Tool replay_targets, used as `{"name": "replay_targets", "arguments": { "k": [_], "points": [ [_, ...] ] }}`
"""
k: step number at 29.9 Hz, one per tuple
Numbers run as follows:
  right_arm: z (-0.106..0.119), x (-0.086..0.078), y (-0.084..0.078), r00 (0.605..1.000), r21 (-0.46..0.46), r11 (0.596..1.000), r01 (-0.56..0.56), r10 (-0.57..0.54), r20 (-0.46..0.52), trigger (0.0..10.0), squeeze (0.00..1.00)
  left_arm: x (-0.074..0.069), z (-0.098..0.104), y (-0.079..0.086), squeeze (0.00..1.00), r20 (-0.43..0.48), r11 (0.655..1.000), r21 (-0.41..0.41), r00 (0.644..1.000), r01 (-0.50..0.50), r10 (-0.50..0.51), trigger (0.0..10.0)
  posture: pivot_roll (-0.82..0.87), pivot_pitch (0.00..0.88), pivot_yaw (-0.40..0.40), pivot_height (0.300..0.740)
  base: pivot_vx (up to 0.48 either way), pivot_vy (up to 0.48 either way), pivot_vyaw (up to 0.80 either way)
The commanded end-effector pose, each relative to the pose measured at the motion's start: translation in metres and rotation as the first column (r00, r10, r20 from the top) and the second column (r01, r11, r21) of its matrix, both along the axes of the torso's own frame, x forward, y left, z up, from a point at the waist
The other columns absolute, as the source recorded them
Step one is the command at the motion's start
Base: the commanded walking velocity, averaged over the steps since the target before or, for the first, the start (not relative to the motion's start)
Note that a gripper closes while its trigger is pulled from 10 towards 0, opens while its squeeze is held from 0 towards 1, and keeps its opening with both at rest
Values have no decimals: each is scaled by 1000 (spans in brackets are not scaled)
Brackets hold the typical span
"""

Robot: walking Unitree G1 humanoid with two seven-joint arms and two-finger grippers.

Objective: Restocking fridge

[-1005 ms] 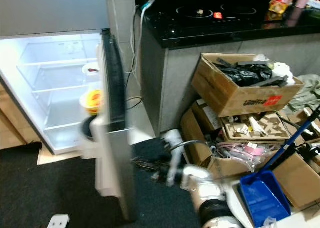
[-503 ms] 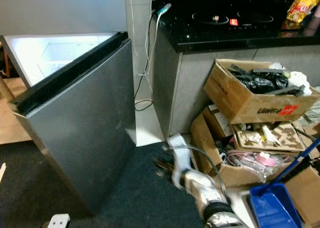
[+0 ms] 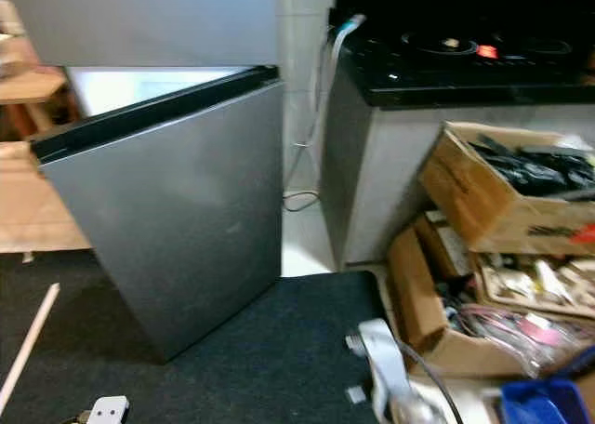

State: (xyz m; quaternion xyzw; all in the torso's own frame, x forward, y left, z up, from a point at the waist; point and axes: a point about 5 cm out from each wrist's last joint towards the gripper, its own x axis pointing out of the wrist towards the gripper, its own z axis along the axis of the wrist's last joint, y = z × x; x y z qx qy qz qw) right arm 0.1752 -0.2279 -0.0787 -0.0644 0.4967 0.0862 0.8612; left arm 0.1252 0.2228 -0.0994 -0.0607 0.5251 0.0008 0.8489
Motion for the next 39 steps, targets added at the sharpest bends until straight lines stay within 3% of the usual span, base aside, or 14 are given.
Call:
{"name": "replay_targets", "arguments": {
  "k": [1,4,11,26,27,29,39],
  "points": [
    [-3,-5,-1,1000,-22,1000,10,-11,-22,10000,0,7,1,-5,0,23,1000,-6,1000,-5,5,10000,-64,13,-24,740,0,0,644],
    [-9,-20,-3,997,-50,999,14,-17,-70,10000,0,15,2,-14,0,45,1000,-23,999,-15,16,10000,-65,15,-24,740,0,0,640],
    [-14,-33,-3,994,-70,998,7,-15,-105,10000,0,21,2,-24,0,54,999,-31,998,-10,11,10000,-67,17,-22,740,0,0,639],
    [-14,-32,-4,995,-118,993,-20,8,-96,10000,0,22,3,-23,0,61,999,-39,998,-11,13,10000,-70,19,-25,740,0,0,640],
    [-13,-31,-9,997,-186,982,-25,10,-82,10000,0,22,3,-23,0,61,999,-37,998,-8,10,10000,-70,19,-25,740,0,0,0],
    [-13,-32,-10,997,-194,981,-19,4,-80,10000,0,21,3,-22,0,60,999,-38,998,-8,10,10000,-68,17,-22,740,0,0,0],
    [-14,-35,-7,996,-169,986,-11,-4,-85,10000,0,23,4,-22,0,65,998,-57,998,-11,15,10000,-67,9,-20,740,238,0,0]
  ]
}}
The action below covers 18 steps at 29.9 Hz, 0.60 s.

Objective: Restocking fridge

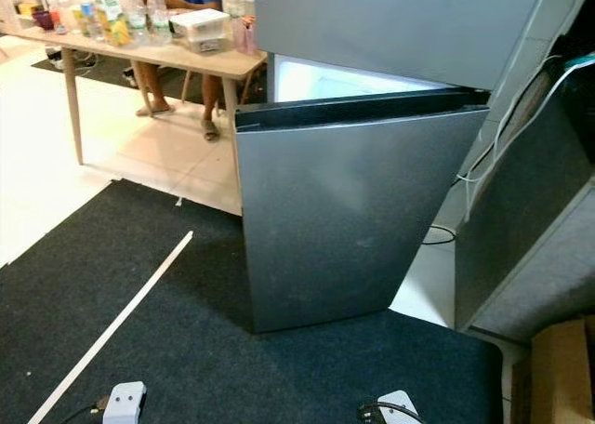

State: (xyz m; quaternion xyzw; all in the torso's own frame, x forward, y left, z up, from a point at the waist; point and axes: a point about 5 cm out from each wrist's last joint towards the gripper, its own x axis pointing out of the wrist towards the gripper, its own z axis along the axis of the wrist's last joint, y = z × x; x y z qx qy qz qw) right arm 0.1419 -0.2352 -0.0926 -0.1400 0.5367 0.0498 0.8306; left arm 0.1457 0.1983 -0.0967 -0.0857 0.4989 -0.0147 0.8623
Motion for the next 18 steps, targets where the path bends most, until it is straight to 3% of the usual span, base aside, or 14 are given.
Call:
{"name": "replay_targets", "arguments": {
  "k": [1,18],
  "points": [
    [-1,-1,1,1000,15,1000,9,-9,0,10000,0,3,1,2,0,5,1000,1,1000,-8,8,10000,-66,6,-20,740,398,0,0],
    [-1,1,8,1000,79,997,-5,5,10,10000,0,3,1,-3,0,4,1000,-6,1000,-3,3,10000,-67,9,-21,740,433,0,0]
  ]
}}
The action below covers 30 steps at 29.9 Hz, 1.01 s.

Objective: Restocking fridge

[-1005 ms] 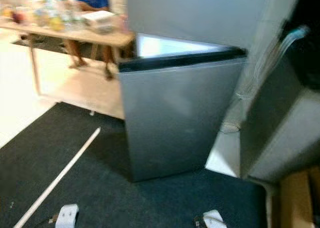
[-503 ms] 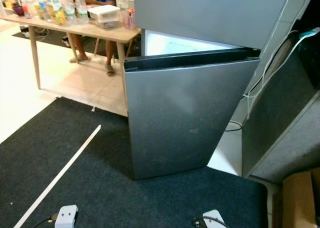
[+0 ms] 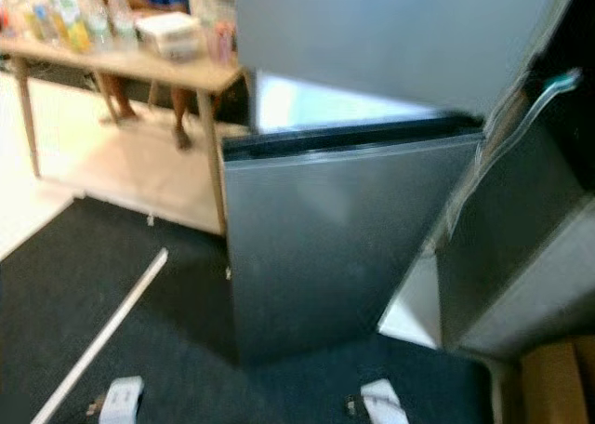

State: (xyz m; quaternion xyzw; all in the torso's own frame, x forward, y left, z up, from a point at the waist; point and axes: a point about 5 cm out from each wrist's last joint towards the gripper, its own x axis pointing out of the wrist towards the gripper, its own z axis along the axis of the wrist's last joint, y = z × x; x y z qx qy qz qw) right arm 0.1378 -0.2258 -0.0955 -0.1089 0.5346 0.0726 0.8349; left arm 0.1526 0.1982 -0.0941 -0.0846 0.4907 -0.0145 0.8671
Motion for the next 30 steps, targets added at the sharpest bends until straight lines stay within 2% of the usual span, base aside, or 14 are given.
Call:
{"name": "replay_targets", "arguments": {
  "k": [1,14,18,30],
  "points": [
    [2,5,-1,1000,2,1000,0,0,11,10000,0,-4,-2,-3,0,-15,1000,-9,1000,-2,2,10000,-67,9,-21,740,480,0,0],
    [2,6,2,1000,32,999,1,-2,25,10000,0,-6,-3,-4,0,-23,1000,-4,1000,-1,1,10000,-69,12,-21,740,467,0,0],
    [2,7,3,1000,40,999,1,-2,27,10000,0,-8,-4,-1,0,-34,1000,27,999,-3,4,10000,-70,12,-22,740,0,0,0],
    [6,15,4,997,81,997,16,-22,69,10000,0,-11,-5,-1,0,-43,1000,28,999,-2,3,10000,-71,15,-23,740,0,0,0]
  ]
}}
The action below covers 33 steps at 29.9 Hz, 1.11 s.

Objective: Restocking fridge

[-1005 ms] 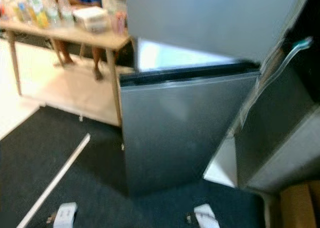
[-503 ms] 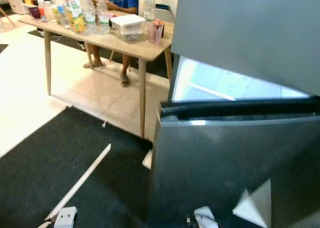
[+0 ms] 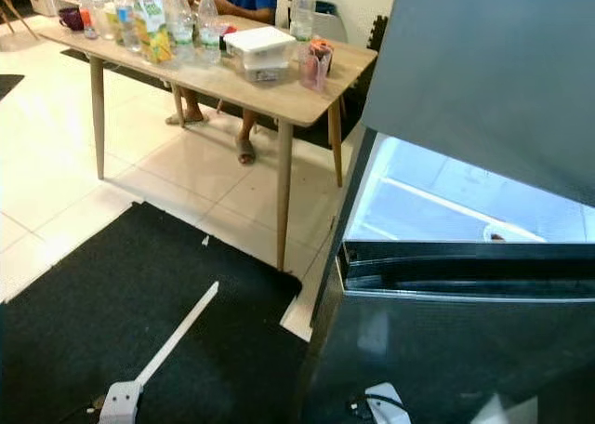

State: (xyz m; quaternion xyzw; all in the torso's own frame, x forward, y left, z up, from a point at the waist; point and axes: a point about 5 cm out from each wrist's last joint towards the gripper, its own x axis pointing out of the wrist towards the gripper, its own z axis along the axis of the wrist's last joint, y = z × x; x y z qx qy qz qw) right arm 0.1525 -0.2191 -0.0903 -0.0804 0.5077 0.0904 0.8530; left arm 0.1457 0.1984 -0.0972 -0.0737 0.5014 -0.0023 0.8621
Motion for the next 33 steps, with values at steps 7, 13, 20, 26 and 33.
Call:
{"name": "replay_targets", "arguments": {
  "k": [7,13,20,26,33],
  "points": [
    [13,27,-2,992,25,999,46,-48,118,10000,0,-6,-3,-1,0,-23,1000,-6,1000,4,-4,10000,-69,17,-24,740,0,0,0],
    [42,75,-4,949,1,998,64,-61,309,10000,0,-8,-3,-1,0,-27,1000,-7,1000,6,-7,10000,-63,18,-22,740,0,0,0],
    [122,162,-8,774,-62,995,74,-18,633,10000,0,-10,-3,1,0,-27,1000,-8,1000,-1,1,10000,-57,16,-28,740,0,0,0],
    [182,205,3,611,-72,991,113,-12,792,10000,0,-10,-4,0,0,-28,1000,-8,1000,4,-5,10000,-48,6,-35,740,0,0,0],
    [160,198,48,672,18,992,-127,73,737,10000,0,-7,-4,-8,0,-17,1000,-25,1000,4,-5,10000,-49,16,-42,740,0,0,0]
  ]
}}
